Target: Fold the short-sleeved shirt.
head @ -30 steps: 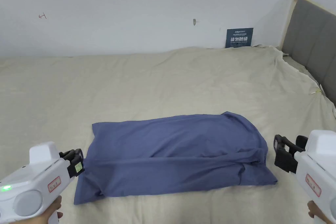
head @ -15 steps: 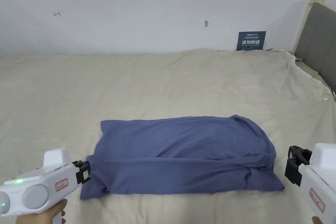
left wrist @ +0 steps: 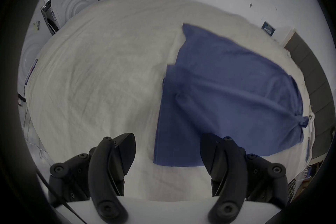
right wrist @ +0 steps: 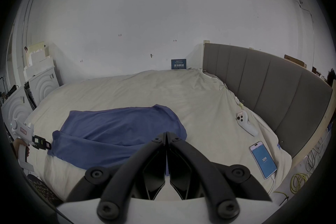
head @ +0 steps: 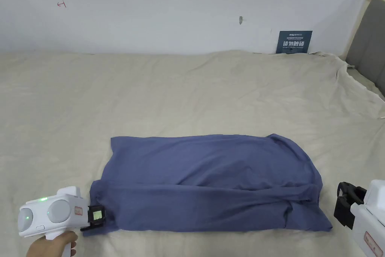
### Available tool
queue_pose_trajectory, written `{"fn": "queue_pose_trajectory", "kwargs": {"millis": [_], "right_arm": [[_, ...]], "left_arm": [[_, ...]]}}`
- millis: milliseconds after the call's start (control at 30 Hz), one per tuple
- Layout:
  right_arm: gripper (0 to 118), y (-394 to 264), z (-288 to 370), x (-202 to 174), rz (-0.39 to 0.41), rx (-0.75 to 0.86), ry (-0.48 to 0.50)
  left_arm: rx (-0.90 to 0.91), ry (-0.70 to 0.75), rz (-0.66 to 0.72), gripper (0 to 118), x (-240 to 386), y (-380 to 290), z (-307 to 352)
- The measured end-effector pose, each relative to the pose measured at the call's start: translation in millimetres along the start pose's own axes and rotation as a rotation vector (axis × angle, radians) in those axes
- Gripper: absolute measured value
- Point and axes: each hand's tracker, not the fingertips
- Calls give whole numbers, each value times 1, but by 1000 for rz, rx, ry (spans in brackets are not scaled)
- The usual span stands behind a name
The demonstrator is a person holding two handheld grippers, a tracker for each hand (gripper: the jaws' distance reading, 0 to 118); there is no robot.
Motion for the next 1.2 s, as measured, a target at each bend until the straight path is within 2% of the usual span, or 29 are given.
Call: {"fn": "queue_pose_trajectory", "kwargs": {"millis": [33, 100, 133, 167, 200, 233, 267, 400, 433, 467, 500, 533, 567, 667, 767, 867, 900, 933, 967, 1000, 1033, 1067, 1200], "right_arm": [[0, -2, -2, 0, -2, -8, 0], [0, -4, -8, 1, -2, -25, -2], [0, -5, -11, 1, 0, -36, -1], [0, -7, -14, 2, 0, -47, -2], [0, -9, -17, 3, -6, -59, -3], [0, -11, -23, 5, -19, -76, -4], [0, -12, -30, 8, -35, -99, -5], [4, -22, -68, 20, -76, -225, -25], [13, -26, -80, 22, -87, -263, -29], [31, -30, -91, 25, -94, -295, -31], [61, -33, -101, 26, -97, -326, -43], [77, -38, -112, 27, -97, -356, -45], [85, -43, -123, 28, -97, -387, -50], [85, -58, -147, 28, -115, -457, -57], [83, -73, -166, 27, -89, -549, -81], [54, -83, -169, 24, -50, -547, -76], [40, -81, -166, 22, -17, -523, -75], [19, -80, -164, 20, 2, -519, -50], [9, -81, -164, 23, 13, -526, -2], [9, -79, -161, 21, -2, -527, 37], [9, -76, -158, 21, 27, -522, -13], [9, -73, -152, 21, 49, -489, -14], [9, -58, -124, 30, 6, -420, 15]], "left_arm": [[-16, 11, -4, 74, 1, -2, -6], [-24, 3, -26, 55, 2, -10, -14], [11, 33, -61, 51, 5, -15, -11], [41, 25, -80, 38, 8, -16, -7], [31, 13, -91, 16, 11, -17, -6], [35, 2, -110, 9, 21, -23, 10], [36, -39, -120, 8, 24, -23, 13], [28, -48, -142, 6, 22, -16, 19], [47, -71, -130, 6, 21, -14, 26], [73, -80, -122, 6, 20, -12, 33], [83, -84, -121, 6, 16, -8, 39], [99, -92, -122, 6, 14, -6, 45], [113, -101, -125, 6, 13, -4, 51], [129, -111, -127, 6, 0, 2, 40], [133, -119, -124, 6, 5, 5, 49], [119, -113, -131, 5, 5, 2, 46], [115, -112, -134, 6, 6, 1, 45], [113, -110, -135, 5, 6, -1, 44], [110, -109, -135, 6, 5, -3, 43], [106, -109, -132, 5, 4, -4, 42], [104, -108, -127, 5, 1, -4, 39], [104, -109, -122, 5, -1, -5, 38], [111, -119, -91, 5, -9, -9, 44]]}}
